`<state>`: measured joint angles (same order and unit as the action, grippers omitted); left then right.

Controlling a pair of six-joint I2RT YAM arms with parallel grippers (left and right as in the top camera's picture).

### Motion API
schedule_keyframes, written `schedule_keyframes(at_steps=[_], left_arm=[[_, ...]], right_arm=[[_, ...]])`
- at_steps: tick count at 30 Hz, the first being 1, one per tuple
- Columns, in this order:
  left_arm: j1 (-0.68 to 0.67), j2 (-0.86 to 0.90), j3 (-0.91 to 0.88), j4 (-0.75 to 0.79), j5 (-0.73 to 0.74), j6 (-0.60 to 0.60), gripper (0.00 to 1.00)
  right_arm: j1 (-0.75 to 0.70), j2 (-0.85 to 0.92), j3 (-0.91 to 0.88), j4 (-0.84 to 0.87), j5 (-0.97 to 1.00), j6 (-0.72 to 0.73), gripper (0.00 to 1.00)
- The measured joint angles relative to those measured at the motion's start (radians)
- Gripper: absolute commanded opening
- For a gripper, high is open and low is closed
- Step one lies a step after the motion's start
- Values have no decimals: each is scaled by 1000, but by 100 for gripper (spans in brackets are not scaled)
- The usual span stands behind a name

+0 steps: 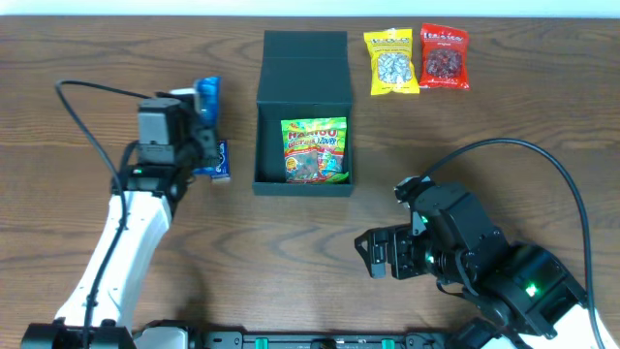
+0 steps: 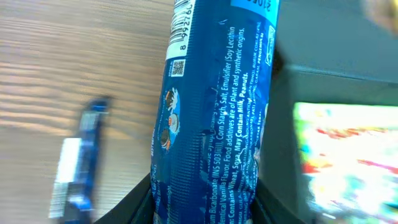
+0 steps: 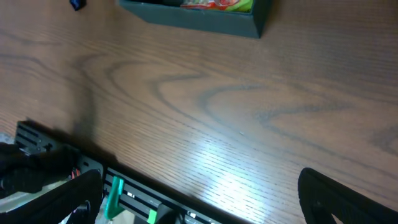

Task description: Pack container

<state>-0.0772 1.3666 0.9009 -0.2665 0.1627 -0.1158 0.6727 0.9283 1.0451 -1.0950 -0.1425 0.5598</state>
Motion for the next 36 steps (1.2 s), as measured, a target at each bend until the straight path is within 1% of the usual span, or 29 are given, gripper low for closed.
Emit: schedule_keyframes(at_steps=[5,8,12,17,23,25,26,27,29,33,36], left_arm=[[-153,0,0,2,19,-98,21],[-261,0,0,3,-18,-154,23],[-350,10,0,31,-81,-214,23],[-376,70,0,91,-148,-293,22],[-372,151,0,157,-168,-338,23],[-372,167,0,159,-169,-344,27],[-372,173,0,159,-170,-349,31],[-372,177,0,159,-171,-351,40],[-371,179,0,162,-172,-348,64],[-370,178,2,189,-176,-330,76],[-370,178,6,183,-178,-301,78]], right_arm=[[0,0,0,10,0,15,99],[0,0,0,11,0,21,99],[0,0,0,10,0,29,99],[0,0,0,5,0,35,99],[0,0,0,-1,0,36,99],[0,0,0,-5,0,36,99],[0,0,0,-7,0,37,99],[0,0,0,-9,0,37,99],[0,0,0,-11,0,37,99],[0,0,0,-18,0,39,99],[0,0,0,-20,0,39,99]])
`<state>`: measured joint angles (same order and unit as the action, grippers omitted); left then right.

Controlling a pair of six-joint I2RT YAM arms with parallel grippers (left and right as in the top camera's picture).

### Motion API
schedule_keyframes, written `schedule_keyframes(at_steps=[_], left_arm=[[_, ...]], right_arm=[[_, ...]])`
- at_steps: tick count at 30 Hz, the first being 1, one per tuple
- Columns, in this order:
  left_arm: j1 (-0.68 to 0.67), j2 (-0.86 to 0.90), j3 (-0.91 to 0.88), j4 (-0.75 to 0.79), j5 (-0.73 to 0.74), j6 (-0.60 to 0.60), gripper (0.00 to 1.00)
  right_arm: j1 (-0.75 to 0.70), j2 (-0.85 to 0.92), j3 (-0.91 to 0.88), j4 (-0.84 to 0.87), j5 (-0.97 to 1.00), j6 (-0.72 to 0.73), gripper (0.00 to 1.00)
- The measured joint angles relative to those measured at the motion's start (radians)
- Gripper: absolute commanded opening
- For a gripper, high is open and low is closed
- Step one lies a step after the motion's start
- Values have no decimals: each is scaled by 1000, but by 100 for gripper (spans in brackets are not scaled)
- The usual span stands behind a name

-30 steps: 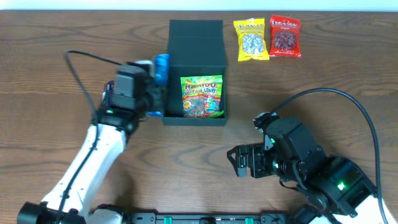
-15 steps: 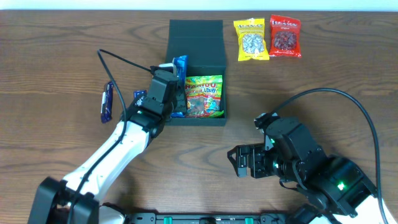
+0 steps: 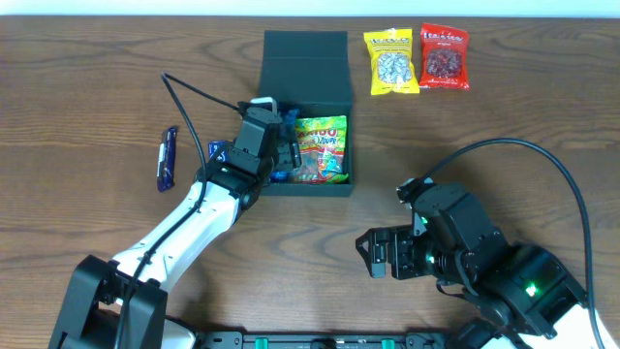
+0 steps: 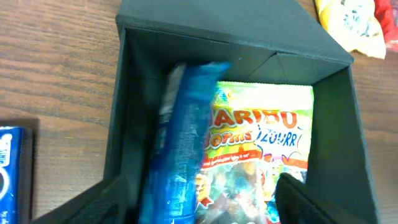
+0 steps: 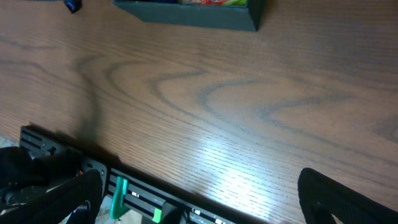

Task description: Pack container

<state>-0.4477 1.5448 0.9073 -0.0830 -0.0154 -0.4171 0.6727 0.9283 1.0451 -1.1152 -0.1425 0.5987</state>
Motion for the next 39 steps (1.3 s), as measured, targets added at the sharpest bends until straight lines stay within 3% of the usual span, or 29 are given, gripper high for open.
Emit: schedule_keyframes(at_steps=[8,16,27,33,39], left_arm=[[0,-124,21,-117,0,56,81],[0,-407,31,-335,68,60,81],[0,-539,32,-505,174,60,83],[0,-539,32,-513,181,60,84],[0,-539,32,-513,187,60,85]], right_arm=[[0,0,0,36,18,0,99],[0,3,-1,263,168,4,99],[-9,132,-1,465,379,-32,99],[-110,243,-1,504,425,-70,99],[-327,356,-1,640,381,-164,99]])
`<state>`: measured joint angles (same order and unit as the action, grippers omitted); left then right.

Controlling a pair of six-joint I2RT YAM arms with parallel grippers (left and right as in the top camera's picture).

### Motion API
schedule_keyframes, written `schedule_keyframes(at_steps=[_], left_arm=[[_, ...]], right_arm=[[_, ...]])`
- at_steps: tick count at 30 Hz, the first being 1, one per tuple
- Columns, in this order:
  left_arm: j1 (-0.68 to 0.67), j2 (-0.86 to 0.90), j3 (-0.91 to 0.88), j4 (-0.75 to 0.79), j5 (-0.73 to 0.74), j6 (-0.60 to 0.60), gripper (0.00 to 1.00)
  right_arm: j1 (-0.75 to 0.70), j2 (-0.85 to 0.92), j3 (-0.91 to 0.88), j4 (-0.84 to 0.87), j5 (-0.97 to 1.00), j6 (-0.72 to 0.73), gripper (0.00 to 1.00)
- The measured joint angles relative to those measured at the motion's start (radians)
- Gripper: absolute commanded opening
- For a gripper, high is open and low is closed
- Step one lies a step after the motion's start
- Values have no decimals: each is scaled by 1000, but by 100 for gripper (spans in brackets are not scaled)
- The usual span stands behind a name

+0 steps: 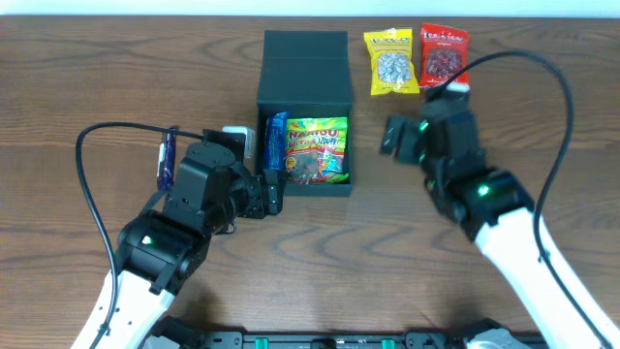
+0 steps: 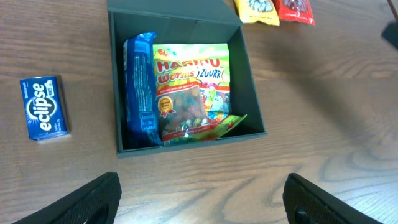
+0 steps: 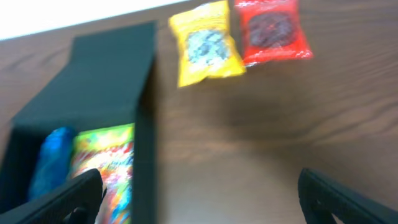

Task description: Pack container

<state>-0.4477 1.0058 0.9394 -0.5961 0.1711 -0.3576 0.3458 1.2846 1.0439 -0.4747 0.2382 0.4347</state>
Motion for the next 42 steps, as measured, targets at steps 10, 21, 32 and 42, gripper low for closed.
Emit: schedule_keyframes(at_steps=[10,21,32,42], left_arm=[[0,0,0,-1,2,0,87],[0,0,1,-33,-2,27,90],[0,0,1,-81,-14,41,91],[0,0,1,-82,-14,41,91]], right_arm=[[-270,229,0,352,-67,-169,99],[-344,681,203,546,-91,-229,99],[-353,970,542,544,-89,-242,99],[-360,1131,662,516,-84,-239,90]])
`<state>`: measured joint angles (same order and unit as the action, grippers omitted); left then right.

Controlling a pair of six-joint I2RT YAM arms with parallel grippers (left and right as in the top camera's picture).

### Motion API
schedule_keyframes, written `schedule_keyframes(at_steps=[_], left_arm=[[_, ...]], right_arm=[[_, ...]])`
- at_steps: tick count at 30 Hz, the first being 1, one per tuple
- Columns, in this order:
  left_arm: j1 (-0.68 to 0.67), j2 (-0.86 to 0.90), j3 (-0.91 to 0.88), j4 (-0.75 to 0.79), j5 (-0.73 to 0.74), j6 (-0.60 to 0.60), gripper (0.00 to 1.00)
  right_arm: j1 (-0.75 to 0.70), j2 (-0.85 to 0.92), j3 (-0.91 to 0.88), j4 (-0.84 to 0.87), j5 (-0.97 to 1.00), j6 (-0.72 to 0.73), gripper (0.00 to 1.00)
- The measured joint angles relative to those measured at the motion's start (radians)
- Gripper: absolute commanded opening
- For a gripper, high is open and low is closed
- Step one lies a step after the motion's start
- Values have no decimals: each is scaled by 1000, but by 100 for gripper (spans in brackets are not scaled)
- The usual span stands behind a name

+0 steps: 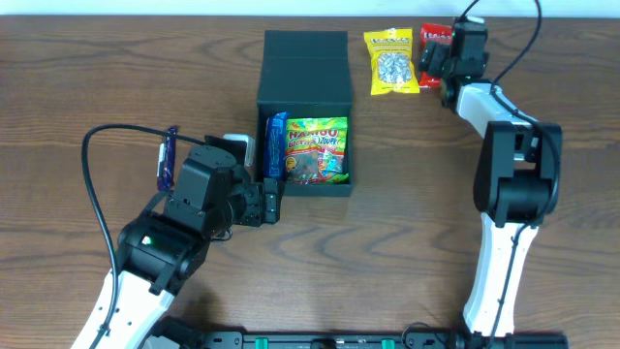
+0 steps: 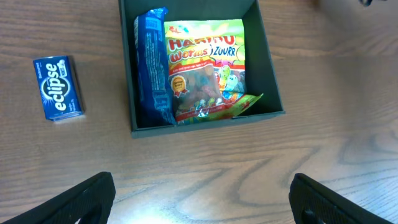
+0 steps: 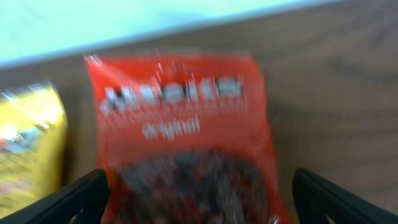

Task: Pack container
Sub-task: 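Reach the right gripper to the red HACKS bag and grasp it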

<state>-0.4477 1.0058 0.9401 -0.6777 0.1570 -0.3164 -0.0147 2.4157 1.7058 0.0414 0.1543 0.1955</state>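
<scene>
The black box [image 1: 262,184] holds a blue cookie pack [image 1: 275,145] on edge along its left wall and a gummy bag [image 1: 315,150]. Its lid [image 1: 305,64] lies open behind it. My left gripper [image 1: 271,201] hovers open in front of the box's near left corner, holding nothing; the same box [image 2: 270,68], cookie pack [image 2: 152,65] and gummy bag [image 2: 202,68] fill the left wrist view. My right gripper [image 1: 438,60] is open over the red snack bag [image 3: 186,137] at the far right, a finger on each side of it. A yellow bag [image 1: 391,61] lies beside it.
A blue Eclipse gum tin [image 2: 61,96] lies left of the box. A thin blue bar [image 1: 166,158] rests further left, beside the left arm's cable. The table's far edge runs just behind the two snack bags.
My right gripper has moved from mid-table right of the box to the far right, now open over the red bag. The left gripper has hardly shifted.
First my left gripper held the blue cookie pack left of the box, the right arm parked at the near right. Then the pack was inside the box with the gripper over it. Later the left gripper was back and open, the right arm mid-table; now it is at the red bag.
</scene>
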Motion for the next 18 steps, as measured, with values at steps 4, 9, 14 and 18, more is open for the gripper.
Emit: schedule_keyframes(at_steps=[4,9,14,18], left_arm=[[0,0,0,0,0,0,91],[0,0,0,0,0,0,91],[0,0,0,0,0,0,91],[0,0,0,0,0,0,91]], right_arm=[[0,15,12,-48,2,11,76],[0,13,32,-106,6,17,41],[0,-4,48,-159,12,18,19],[0,-25,61,-209,11,25,5]])
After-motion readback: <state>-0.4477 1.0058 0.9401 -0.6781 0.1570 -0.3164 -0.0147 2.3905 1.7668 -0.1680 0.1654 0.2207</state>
